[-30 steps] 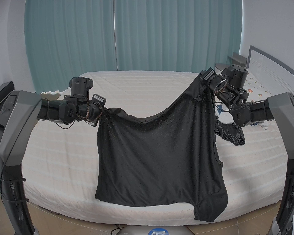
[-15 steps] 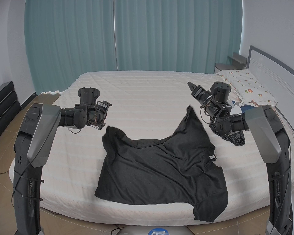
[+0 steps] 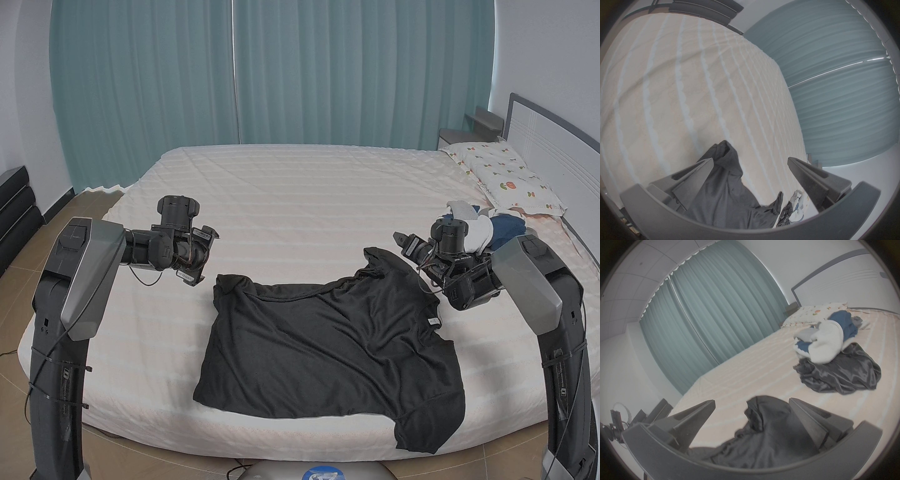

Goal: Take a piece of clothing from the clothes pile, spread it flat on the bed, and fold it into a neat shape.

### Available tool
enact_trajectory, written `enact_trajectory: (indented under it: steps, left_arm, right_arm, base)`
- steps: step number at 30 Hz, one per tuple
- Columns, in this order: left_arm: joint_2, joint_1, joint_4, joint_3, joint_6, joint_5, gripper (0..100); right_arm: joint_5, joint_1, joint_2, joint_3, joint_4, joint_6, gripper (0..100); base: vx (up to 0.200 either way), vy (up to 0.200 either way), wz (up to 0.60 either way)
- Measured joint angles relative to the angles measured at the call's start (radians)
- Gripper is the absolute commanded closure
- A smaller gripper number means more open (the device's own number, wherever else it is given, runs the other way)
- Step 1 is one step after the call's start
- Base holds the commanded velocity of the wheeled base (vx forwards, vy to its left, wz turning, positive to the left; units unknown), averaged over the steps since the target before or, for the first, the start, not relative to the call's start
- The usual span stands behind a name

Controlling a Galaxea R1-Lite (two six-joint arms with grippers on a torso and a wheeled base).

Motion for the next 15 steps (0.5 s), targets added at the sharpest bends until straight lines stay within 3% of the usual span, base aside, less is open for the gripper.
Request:
enact_trajectory:
  steps: [9, 15]
  left_arm:
    - [-0.098, 0.005, 0.024, 0.190, 0.065, -0.101, 0]
    - [-0.194, -0.001, 0.012, 0.389, 0.099, -0.162, 0]
  right_arm:
    - [0.051, -0.057, -0.114, 0.281, -0.019, 0.008, 0]
    - [0.112, -0.081, -0.214, 0.491, -0.057, 0.017, 0]
  base:
    - [0.000, 0.000, 0.00]
    - [0.000, 0.000, 0.00]
